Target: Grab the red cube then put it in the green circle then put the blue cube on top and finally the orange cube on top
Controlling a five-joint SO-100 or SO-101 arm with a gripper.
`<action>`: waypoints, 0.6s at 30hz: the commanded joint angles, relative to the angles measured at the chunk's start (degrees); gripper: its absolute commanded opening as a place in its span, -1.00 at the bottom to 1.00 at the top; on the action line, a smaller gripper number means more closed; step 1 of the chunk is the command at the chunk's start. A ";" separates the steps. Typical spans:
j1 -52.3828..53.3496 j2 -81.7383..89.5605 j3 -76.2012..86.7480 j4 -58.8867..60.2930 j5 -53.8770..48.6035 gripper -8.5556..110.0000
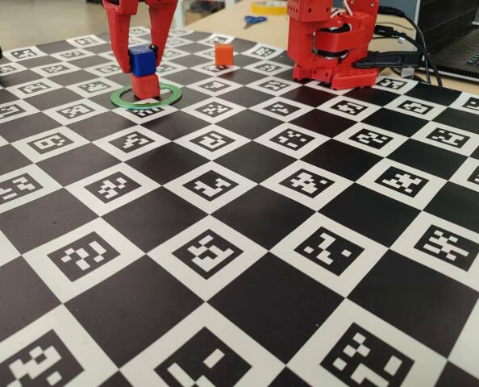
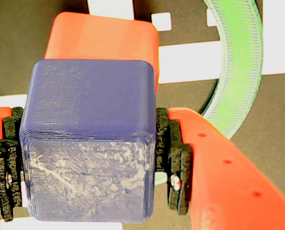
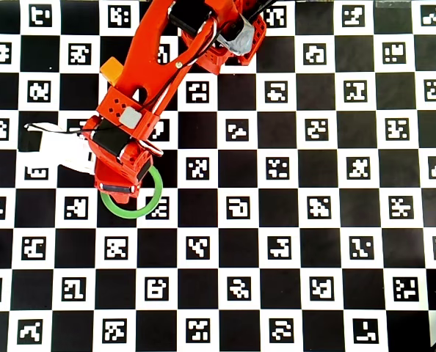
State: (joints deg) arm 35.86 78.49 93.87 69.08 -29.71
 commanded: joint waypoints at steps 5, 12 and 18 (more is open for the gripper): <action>-0.35 1.23 0.09 -1.05 1.05 -0.35; -0.09 2.11 0.00 -0.70 1.58 -0.22; -0.26 5.10 -0.26 2.37 3.16 -0.18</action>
State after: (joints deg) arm 35.86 78.13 94.75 69.87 -27.69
